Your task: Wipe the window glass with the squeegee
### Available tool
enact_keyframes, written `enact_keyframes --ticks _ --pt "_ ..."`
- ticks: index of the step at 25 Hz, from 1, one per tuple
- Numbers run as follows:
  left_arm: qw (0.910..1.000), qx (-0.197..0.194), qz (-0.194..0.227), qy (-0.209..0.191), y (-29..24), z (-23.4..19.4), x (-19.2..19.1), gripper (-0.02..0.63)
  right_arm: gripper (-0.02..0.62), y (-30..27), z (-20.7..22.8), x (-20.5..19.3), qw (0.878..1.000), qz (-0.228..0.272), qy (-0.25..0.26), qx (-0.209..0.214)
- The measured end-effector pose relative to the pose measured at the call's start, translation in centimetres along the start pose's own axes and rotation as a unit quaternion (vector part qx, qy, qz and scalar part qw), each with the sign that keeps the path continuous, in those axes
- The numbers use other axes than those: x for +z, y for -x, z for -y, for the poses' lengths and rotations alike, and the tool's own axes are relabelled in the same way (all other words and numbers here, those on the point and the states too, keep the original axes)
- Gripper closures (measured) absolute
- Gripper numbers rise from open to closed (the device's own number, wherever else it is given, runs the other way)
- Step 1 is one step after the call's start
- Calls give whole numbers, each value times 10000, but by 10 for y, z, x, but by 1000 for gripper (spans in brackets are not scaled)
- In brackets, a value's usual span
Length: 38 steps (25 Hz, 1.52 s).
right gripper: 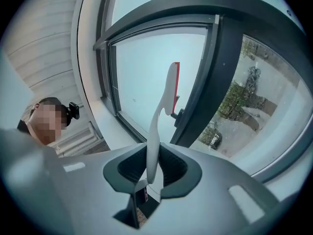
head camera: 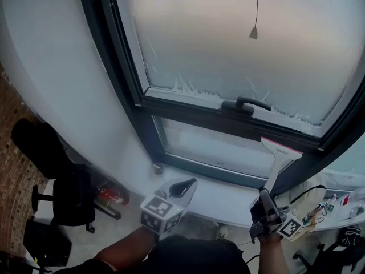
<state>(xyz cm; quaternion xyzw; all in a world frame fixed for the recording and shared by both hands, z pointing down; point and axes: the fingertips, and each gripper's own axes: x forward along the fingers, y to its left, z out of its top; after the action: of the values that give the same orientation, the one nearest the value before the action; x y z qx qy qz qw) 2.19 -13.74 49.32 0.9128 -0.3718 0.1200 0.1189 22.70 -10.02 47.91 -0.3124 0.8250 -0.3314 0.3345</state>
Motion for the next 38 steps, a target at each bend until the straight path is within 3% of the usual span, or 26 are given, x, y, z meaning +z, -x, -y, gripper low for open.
enact_keyframes --ticks 4,12,19,29,38 --pt "9999 -164 42 9 41 -18 -8 605 505 -11 -39 -45 9995 253 -185 32" --pt "9977 -677 14 72 99 -30 -33 605 505 -12 -98 -124 9972 380 135 -622" --pt "9943 -993 -214 337 122 -7 -55 605 505 6 -128 -167 9941 52 245 -1054" --pt "9958 -852 -254 232 146 32 -58 605 505 23 -144 -178 9929 -358 464 -1034" --pt "9980 -185 -542 268 164 69 -86 605 505 55 -146 -181 9860 -960 821 -1093"
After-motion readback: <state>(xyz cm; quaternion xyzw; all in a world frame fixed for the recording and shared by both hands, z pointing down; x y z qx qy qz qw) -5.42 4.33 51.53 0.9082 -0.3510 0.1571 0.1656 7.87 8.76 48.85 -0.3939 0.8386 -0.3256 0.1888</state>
